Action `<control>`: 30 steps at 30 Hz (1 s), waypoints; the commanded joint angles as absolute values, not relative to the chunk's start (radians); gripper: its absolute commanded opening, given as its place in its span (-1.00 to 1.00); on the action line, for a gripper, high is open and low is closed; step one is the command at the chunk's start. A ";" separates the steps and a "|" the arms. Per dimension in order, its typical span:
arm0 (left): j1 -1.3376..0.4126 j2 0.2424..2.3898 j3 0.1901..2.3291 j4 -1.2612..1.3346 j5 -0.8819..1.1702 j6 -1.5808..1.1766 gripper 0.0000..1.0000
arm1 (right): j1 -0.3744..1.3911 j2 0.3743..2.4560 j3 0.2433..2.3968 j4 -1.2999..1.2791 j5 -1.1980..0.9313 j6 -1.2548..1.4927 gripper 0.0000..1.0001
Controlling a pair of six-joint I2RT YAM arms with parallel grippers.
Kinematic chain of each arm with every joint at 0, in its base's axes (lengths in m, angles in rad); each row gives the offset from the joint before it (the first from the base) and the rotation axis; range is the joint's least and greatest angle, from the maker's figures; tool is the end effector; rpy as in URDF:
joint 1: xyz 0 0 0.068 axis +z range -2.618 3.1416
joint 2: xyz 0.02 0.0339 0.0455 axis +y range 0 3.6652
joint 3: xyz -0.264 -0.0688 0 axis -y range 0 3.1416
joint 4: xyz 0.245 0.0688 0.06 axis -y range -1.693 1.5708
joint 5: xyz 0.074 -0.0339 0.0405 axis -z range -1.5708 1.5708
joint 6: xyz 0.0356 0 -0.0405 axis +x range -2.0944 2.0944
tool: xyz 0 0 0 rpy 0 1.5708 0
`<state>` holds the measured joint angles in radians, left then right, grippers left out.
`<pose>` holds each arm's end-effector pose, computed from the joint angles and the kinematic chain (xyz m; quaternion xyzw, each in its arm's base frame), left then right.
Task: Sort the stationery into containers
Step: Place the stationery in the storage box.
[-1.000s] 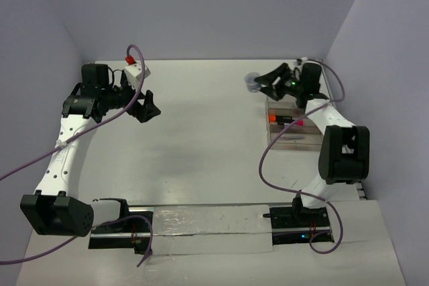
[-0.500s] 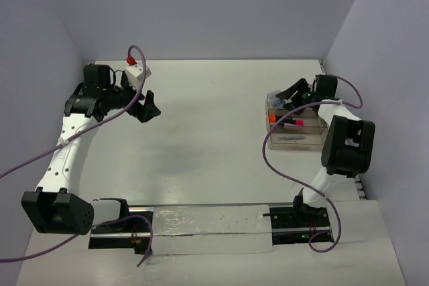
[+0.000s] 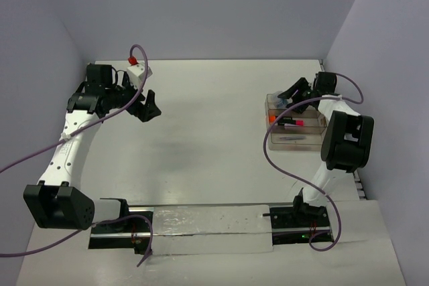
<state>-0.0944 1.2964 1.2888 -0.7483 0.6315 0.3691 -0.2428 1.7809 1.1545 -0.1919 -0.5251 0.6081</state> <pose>0.2655 -0.0462 0.3553 0.3202 0.8212 -0.2308 0.4122 0.3735 -0.0741 0.2002 0.2838 0.8575 0.3018 0.3051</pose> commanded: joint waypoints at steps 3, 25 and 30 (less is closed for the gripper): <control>-0.086 1.297 1.310 -0.703 0.640 0.357 0.99 | -0.250 1.826 1.226 -0.219 -0.509 0.569 -0.88; -0.081 1.321 1.352 -0.720 0.649 0.353 0.98 | -0.249 1.904 1.373 -0.364 -0.435 0.496 0.35; -0.081 1.322 1.356 -0.722 0.651 0.353 0.99 | -0.249 1.898 1.392 -0.383 -0.428 0.487 0.49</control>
<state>-0.0879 1.3204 1.3064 -0.7441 0.6326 0.3669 -0.2429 1.9045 1.3384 -0.3600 -0.4522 0.5125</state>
